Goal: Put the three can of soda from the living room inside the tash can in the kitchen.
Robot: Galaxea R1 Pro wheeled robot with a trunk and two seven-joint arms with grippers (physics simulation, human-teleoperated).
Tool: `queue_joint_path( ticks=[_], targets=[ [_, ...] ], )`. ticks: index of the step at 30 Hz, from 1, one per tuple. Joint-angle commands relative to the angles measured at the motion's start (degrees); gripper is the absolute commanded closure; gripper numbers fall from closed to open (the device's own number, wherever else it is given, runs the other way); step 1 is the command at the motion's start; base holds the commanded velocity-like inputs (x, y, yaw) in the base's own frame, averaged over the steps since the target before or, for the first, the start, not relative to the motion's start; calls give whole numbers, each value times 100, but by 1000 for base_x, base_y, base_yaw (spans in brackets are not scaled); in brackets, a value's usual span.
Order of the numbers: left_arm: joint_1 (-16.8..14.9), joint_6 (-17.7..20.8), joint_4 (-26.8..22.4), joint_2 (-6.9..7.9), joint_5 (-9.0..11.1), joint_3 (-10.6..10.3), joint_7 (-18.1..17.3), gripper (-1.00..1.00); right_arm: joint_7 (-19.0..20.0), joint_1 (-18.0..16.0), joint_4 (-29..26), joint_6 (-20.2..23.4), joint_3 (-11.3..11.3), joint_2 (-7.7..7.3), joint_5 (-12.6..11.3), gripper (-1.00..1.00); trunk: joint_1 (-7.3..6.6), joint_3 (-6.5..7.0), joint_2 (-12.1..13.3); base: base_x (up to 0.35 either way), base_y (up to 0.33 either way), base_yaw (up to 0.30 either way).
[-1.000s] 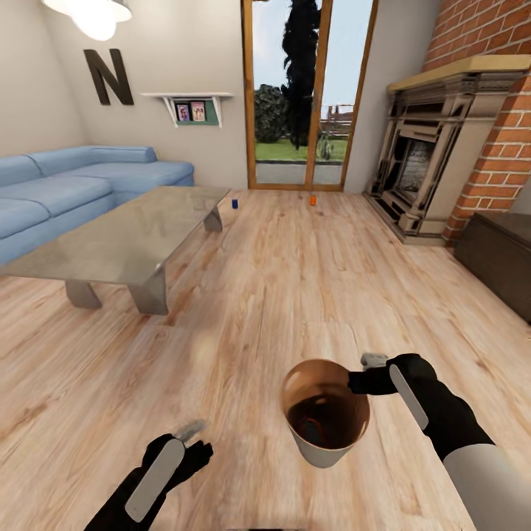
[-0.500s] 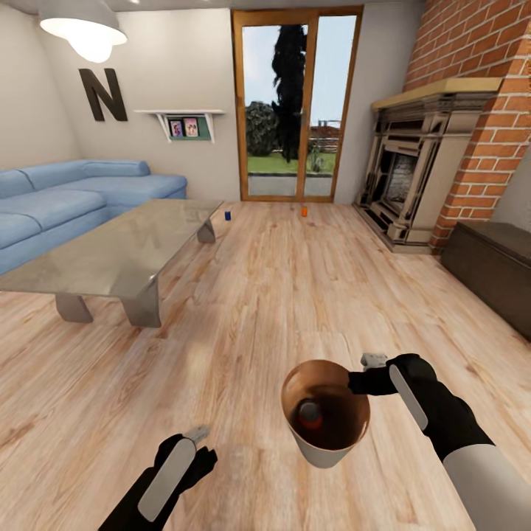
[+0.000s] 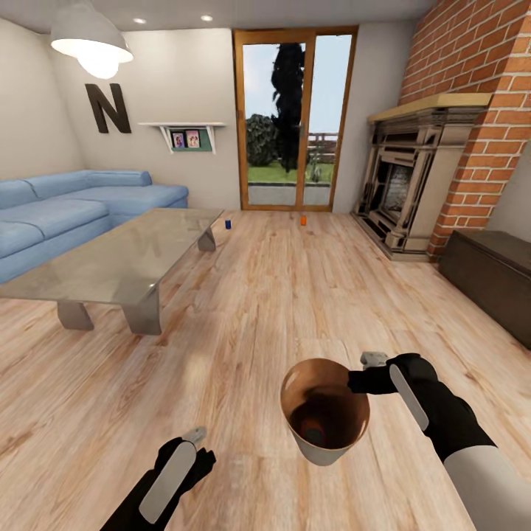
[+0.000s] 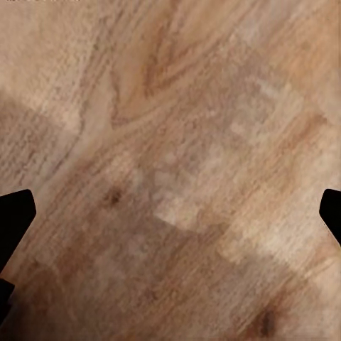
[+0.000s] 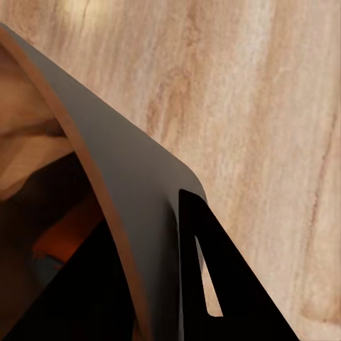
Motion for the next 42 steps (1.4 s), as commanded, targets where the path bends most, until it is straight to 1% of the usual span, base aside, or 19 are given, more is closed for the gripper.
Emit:
queue_joint_path(
  ticks=[1,3,5,8,9,10,13,14,16,17,18,21,23,25,26,29,32,36,42],
  targets=[
    [1,-2,1,0,-9,-10,-9,-100,16,-6,4,9,-4,1,-136,100,-1,1,0,8,0,-2],
    [3,-6,1,20,-24,-24,-74,-100,-1,-22,35,9,-26,-1,-136,100,-1,1,0,92,13,-1],
    [4,-9,6,36,-36,-34,-180,-100,-12,-33,65,9,-151,0,-133,100,-1,1,0,208,49,0],
    [4,-19,20,32,-48,-41,-302,-100,-26,-132,250,9,-518,-22,-125,100,-1,1,0,282,67,0],
    [4,-20,29,29,-52,-42,-314,-100,-27,-185,339,9,-579,-42,-124,100,-1,1,0,309,73,0],
    [5,-23,41,22,-57,-45,-334,-100,-29,-325,596,9,-665,-101,-122,100,-1,1,0,320,76,0],
    [5,-31,55,7,-112,-50,-356,-100,-27,-660,1271,9,-754,-238,-123,100,-1,1,0,328,78,0],
    [5,-39,46,0,-218,-48,-361,-100,-21,-812,1587,9,-776,-300,-126,100,-1,1,0,335,79,0],
    [5,-35,-11,-12,-404,-39,-375,-100,-7,-957,1927,9,-793,-414,-131,100,-1,1,0,337,77,0],
    [3,-30,-36,-16,-445,-37,-381,-100,-2,-987,2000,9,-798,-461,-132,100,-1,1,0,339,65,0],
    [-4,-17,-132,-49,-531,-30,-442,-100,15,-1035,2142,9,-809,-605,-141,100,-1,1,0,341,33,0],
    [-10,-26,-360,-114,-619,-35,-545,-100,36,-1032,2232,9,-791,-806,-146,100,-1,1,0,342,17,0],
    [17,-36,-528,-134,-640,-44,-566,-100,42,-989,2238,9,-770,-859,-128,100,-1,1,0,343,5,0],
    [43,-42,-625,-141,-647,-72,-564,-100,48,-912,2230,9,-760,-881,-119,100,-1,1,0,343,2,0],
    [105,-42,-820,-140,-653,-227,-555,-100,51,-854,2225,9,-751,-893,-119,100,-1,1,0,343,1,0],
    [301,-27,-1263,-105,-643,-382,-505,-100,84,-815,2219,-9,-745,-900,-119,100,-1,1,0,344,1,0],
    [439,-21,-1538,-68,-631,-446,-468,-100,445,-789,2219,-78,-737,-905,-107,100,-1,1,0,344,0,0],
    [488,-22,-1597,-65,-628,-468,-456,-100,812,-754,2219,-177,-727,-912,-18,100,-1,1,0,344,0,0],
    [504,-27,-1487,-89,-654,-491,-458,-100,941,-716,2110,-269,-725,-915,127,100,-1,1,0,345,0,0]
  ],
)
